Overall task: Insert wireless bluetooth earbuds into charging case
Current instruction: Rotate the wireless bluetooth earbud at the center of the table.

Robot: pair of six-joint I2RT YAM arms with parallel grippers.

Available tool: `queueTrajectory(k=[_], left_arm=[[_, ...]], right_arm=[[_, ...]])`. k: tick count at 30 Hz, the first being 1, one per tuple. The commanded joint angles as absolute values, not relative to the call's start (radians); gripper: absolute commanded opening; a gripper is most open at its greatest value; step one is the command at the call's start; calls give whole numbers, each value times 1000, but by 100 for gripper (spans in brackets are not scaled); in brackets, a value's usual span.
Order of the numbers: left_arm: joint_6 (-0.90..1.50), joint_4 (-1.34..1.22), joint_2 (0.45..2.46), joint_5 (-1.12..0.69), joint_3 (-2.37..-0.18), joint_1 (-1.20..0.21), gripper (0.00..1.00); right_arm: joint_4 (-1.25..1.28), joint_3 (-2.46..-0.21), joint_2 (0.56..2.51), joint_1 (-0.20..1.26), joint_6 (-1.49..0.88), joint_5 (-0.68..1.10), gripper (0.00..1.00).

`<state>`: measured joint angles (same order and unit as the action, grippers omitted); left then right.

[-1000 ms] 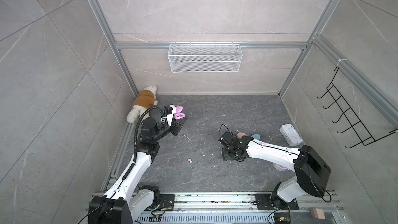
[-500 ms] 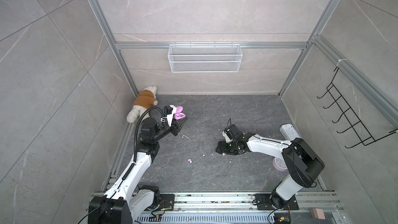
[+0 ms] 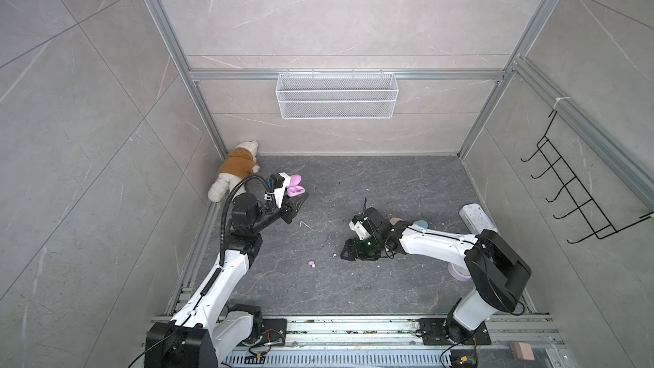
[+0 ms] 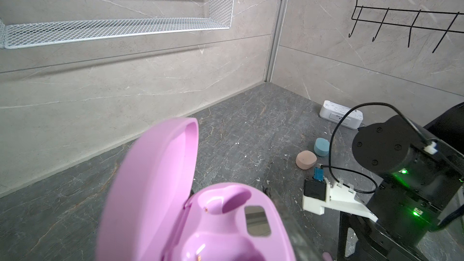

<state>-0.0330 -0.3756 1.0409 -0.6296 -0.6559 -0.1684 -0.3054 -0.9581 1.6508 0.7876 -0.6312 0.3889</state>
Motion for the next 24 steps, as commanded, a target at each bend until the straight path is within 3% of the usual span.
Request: queueTrajectory(k=[1, 11, 24], left_arm=[[-17, -424, 1043, -648, -661, -173, 19], [-16, -423, 1040, -646, -661, -175, 19], [-15, -423, 1038, -644, -659, -174, 19]], right_arm=[[-421, -996, 1621, 791, -615, 327, 71], [-522, -1077, 1669, 797, -697, 131, 63], [-318, -1061, 1815, 816, -804, 237, 66]])
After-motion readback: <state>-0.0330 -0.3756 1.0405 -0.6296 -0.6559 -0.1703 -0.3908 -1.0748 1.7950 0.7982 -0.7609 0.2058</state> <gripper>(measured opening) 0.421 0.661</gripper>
